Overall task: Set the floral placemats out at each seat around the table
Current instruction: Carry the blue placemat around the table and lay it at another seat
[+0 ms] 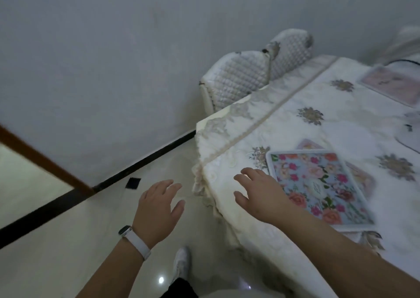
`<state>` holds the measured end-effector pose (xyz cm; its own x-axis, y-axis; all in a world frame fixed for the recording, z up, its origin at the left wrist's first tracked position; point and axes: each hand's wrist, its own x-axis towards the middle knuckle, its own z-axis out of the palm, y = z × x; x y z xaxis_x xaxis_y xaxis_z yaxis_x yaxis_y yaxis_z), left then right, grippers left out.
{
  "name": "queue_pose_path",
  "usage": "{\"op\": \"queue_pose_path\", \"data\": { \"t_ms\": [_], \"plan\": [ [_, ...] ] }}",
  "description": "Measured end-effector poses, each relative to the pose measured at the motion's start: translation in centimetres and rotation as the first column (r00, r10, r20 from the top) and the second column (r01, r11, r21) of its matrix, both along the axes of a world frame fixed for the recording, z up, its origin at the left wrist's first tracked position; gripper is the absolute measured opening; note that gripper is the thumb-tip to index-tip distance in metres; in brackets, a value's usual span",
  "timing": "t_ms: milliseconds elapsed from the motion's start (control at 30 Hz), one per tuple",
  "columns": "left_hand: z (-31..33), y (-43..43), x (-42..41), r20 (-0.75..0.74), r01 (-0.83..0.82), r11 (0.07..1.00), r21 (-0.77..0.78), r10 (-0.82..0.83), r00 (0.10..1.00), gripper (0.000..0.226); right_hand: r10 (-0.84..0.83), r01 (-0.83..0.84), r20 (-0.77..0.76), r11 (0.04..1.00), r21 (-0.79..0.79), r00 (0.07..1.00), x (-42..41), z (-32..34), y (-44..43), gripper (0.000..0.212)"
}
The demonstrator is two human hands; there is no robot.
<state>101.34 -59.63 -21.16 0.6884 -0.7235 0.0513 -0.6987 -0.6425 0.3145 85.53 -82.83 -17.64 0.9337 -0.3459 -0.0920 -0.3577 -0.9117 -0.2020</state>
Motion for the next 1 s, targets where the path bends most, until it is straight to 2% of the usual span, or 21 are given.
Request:
{"op": "queue_pose_path", "data": {
  "t_ms": [167, 367, 533, 733, 900, 1000],
  "plan": [
    [0.1, -5.0, 8.1, 0.016, 0.233, 0.97, -0.065, -0.232, 0.972, 0.046, -0.174, 0.174, -0.054, 0.985, -0.006, 0.983, 5.0, 0.7, 1.0, 0.046],
    [-0.3, -11.0, 12.9, -0.029, 0.46, 0.883, -0.09, -0.464, 0.885, 0.049, -0.377, 0.376, -0.099, 0.926, -0.021, 0.921, 6.6, 1.2, 1.5, 0.049],
    [-0.1, -15.8, 12.7, -0.053, 0.6, 0.791, -0.116, -0.608, 0.792, 0.051, -0.563, 0.562, -0.114, 0.826, -0.038, 0.819, 3.9, 1.7, 0.1, 0.051],
    [-0.4, -21.7, 10.5, -0.062, 0.744, 0.668, -0.031, -0.744, 0.666, 0.056, -0.716, 0.718, -0.079, 0.696, 0.0, 0.694, 0.1, 0.6, -2.5, 0.05],
    [-0.7, -26.0, 8.3, -0.085, 0.821, 0.561, 0.107, -0.818, 0.569, 0.062, -0.787, 0.789, -0.054, 0.612, 0.055, 0.615, -2.7, -1.3, -5.6, 0.051],
    [-1.2, -28.5, 6.8, -0.101, 0.836, 0.534, 0.126, -0.831, 0.546, 0.059, -0.802, 0.803, -0.058, 0.59, 0.083, 0.595, -4.3, -2.4, -7.5, 0.05]
  ]
}}
